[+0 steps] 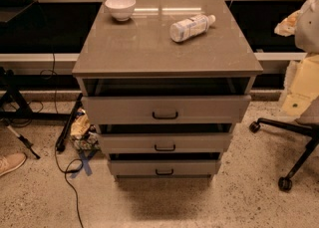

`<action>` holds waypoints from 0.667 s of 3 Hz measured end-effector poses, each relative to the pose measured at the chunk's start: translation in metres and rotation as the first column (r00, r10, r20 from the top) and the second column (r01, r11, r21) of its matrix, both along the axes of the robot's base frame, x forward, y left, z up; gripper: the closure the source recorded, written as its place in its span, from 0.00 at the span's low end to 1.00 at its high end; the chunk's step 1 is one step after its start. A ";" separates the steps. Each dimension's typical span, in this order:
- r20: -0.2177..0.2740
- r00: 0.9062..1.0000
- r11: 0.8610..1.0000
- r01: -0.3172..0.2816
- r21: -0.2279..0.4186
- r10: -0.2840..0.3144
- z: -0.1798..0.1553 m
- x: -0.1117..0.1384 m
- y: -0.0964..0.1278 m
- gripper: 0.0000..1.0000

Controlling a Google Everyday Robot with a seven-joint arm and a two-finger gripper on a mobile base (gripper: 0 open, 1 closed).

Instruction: Open bottom drawer

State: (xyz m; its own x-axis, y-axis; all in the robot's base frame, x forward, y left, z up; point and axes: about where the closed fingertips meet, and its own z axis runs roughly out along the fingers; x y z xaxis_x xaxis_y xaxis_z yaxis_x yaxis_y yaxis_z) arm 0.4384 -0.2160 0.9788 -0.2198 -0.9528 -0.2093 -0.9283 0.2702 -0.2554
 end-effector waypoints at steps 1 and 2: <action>-0.004 1.000 1.000 -0.006 0.002 0.006 -0.003 0.000 -0.001 0.00; -0.047 0.997 0.998 -0.061 0.025 0.062 -0.036 0.001 -0.010 0.00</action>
Offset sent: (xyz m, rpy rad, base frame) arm 0.0022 -0.0253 -0.0833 0.0521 0.1261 0.1380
